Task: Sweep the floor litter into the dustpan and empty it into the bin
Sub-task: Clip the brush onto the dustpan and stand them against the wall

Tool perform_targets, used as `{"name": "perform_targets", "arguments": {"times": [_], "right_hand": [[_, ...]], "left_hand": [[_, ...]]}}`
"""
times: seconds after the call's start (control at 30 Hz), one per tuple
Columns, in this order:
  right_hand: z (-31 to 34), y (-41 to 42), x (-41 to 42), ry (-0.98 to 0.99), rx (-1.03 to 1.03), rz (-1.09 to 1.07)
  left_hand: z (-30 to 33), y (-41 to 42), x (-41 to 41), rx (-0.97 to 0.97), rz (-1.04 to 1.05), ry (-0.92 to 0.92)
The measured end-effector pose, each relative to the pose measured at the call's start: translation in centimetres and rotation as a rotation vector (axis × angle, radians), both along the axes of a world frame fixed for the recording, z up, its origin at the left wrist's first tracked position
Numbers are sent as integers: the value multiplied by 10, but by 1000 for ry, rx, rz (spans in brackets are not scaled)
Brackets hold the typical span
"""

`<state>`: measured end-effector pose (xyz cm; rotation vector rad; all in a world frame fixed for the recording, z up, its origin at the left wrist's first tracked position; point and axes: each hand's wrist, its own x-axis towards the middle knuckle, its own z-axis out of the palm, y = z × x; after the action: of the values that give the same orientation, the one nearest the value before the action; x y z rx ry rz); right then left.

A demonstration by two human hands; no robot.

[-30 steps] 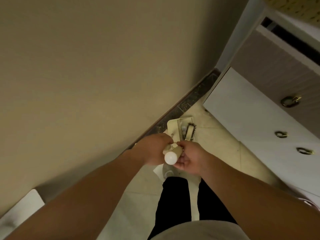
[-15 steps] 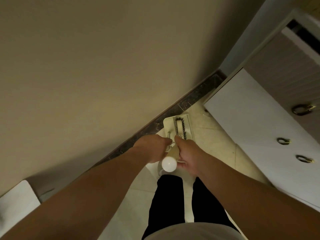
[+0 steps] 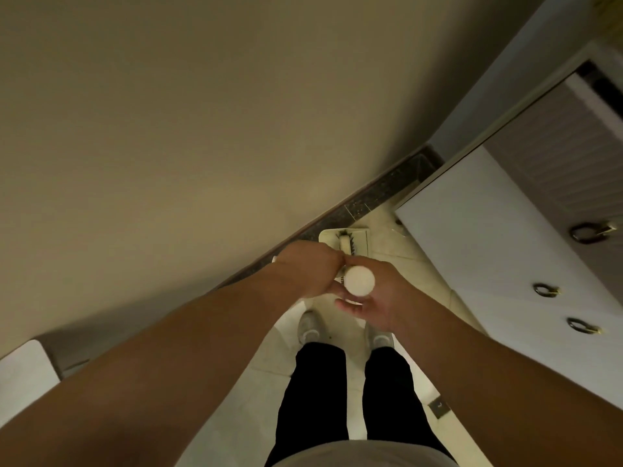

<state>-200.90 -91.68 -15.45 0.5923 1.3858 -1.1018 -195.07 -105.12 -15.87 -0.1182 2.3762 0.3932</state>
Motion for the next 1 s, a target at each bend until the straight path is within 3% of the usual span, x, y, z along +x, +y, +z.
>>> {"name": "perform_targets", "arguments": {"times": [0.17, 0.37, 0.47, 0.67, 1.0], "right_hand": [[8, -12, -27, -2, -7, -188], [12, -35, -51, -41, -96, -325], [16, -52, -59, -42, -102, -384], [21, -79, -68, -68, -157, -426], [13, -68, -86, 59, -95, -183]], "left_hand": [[6, -10, -21, -142, -67, 247], [12, -20, 2, -148, 340, 707], [17, -28, 31, -129, 519, 576], [15, -32, 71, -91, 592, 229], [19, 3, 71, -35, 623, 133]]}}
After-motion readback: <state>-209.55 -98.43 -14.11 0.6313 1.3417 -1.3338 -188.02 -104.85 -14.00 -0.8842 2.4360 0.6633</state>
